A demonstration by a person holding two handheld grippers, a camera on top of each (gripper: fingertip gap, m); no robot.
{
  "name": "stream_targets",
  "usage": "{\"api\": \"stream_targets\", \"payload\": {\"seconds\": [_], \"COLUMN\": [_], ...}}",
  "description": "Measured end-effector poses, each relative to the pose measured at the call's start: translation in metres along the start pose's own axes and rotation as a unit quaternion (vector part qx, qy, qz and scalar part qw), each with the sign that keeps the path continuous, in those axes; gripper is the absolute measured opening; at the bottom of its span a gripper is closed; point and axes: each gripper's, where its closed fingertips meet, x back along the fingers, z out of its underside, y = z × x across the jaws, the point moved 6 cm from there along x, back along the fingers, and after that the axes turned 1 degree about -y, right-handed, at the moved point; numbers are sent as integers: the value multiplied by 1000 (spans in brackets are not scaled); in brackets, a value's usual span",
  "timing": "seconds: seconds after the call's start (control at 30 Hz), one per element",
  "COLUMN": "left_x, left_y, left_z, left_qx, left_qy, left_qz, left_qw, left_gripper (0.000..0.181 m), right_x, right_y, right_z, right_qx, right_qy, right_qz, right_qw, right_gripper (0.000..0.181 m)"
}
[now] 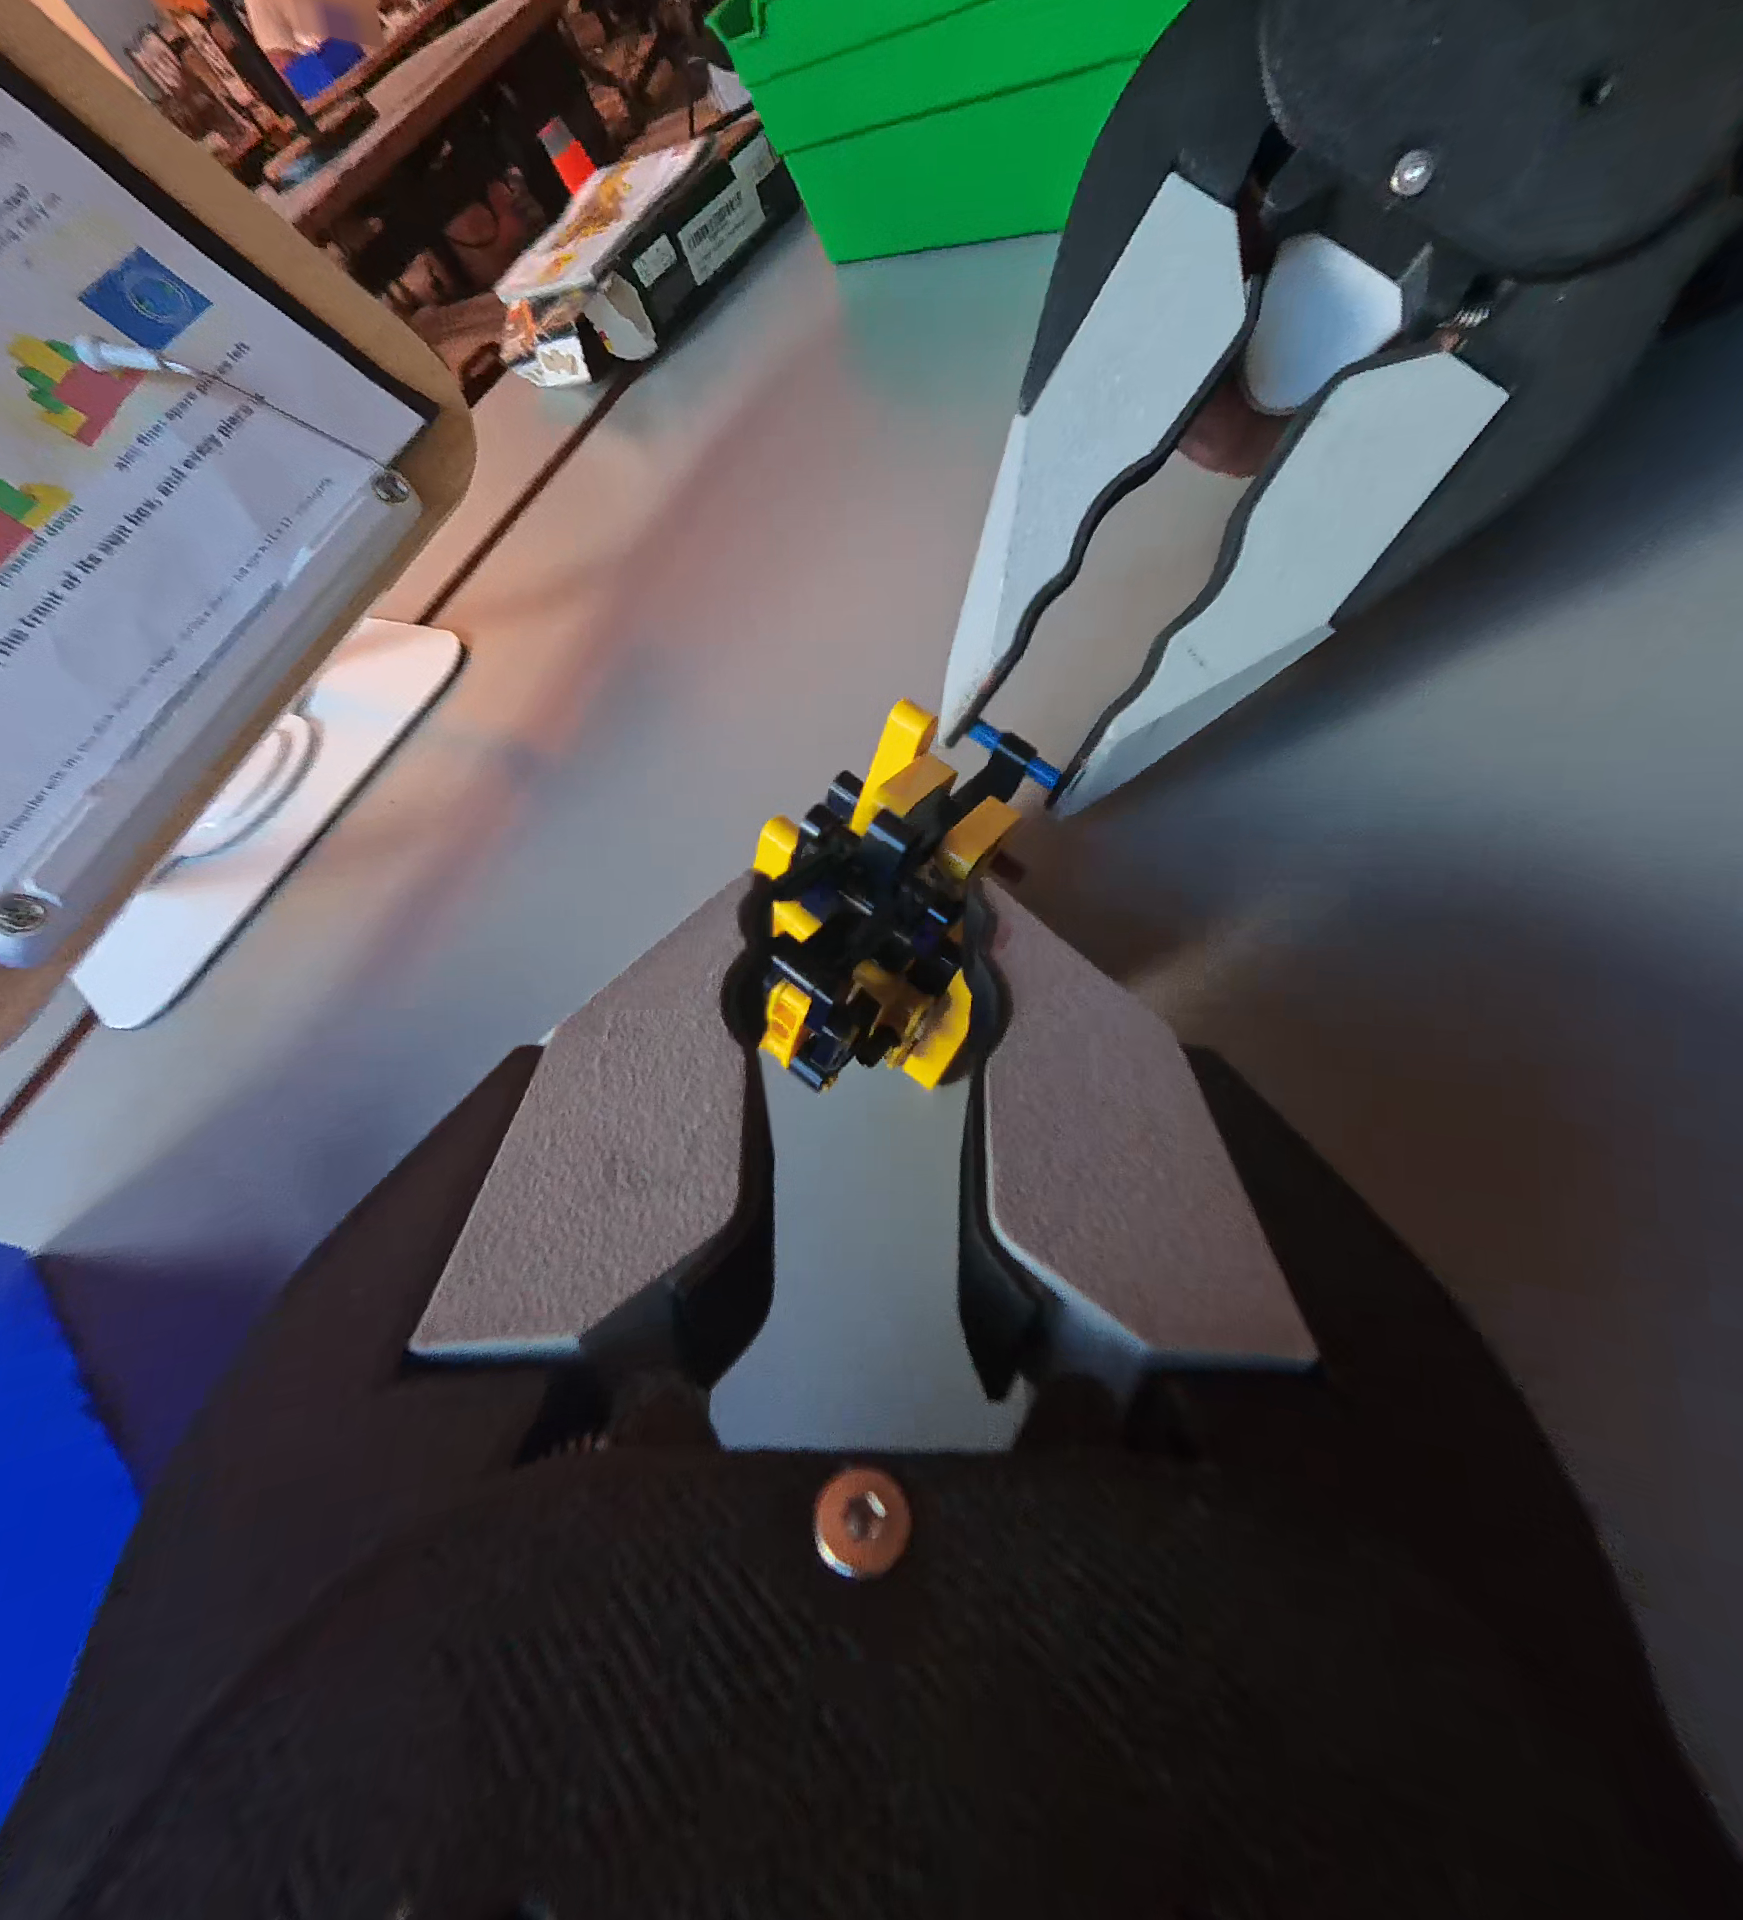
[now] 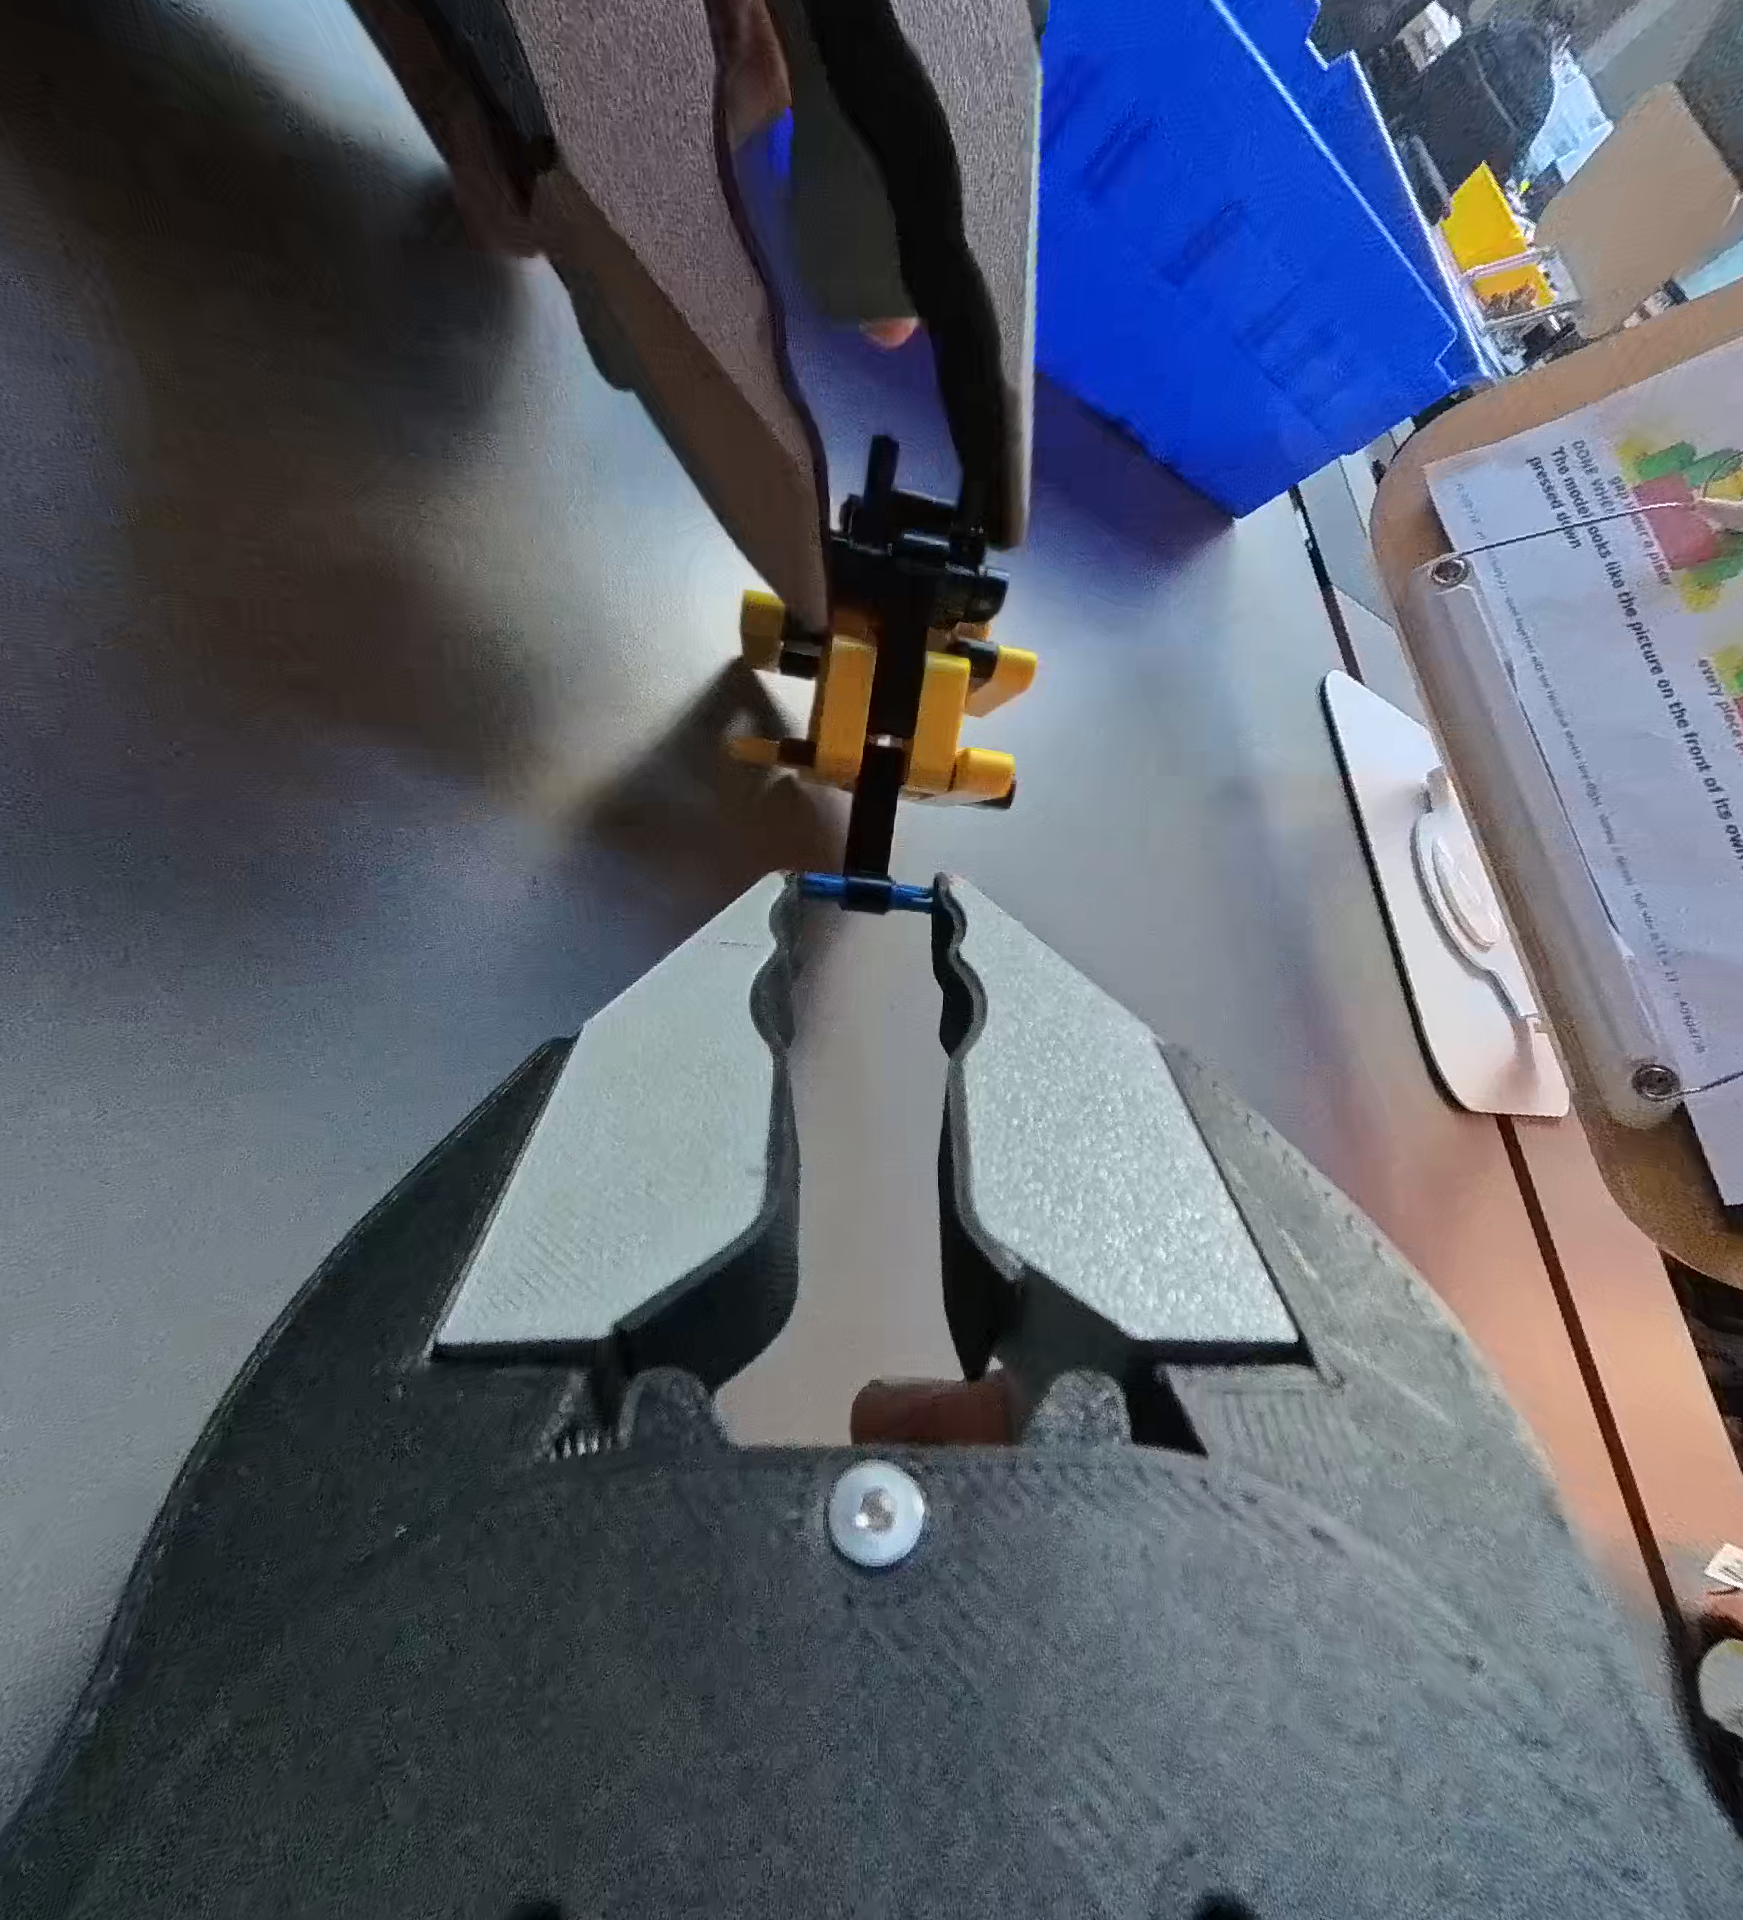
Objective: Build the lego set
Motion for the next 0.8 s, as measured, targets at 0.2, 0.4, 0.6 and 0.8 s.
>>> {"api": "stream_targets", "payload": {"seconds": [0.2, 0.4, 0.6, 0.8], "left_x": [26, 7, -1, -6], "left_y": [8, -12, -19, -24], "left_z": [-24, -28, -24, -35], "left_qx": [58, -30, -50, 5], "left_qy": [-83, -25, -11, -46], "left_qz": [-14, 1, 6, 7], "left_qw": [995, 999, 999, 999], "left_gripper": [38, 29, 24, 24], "right_x": [8, 17, 32, 35], "right_y": [-4, -5, -12, -22], "right_z": [-8, -17, -35, -41], "right_qx": [8, 16, -43, -128], "right_qy": [-35, -57, -113, -157], "right_qz": [22, 39, 49, 39], "right_qw": [999, 997, 991, 978], "right_gripper": [21, 21, 21, 0]}}
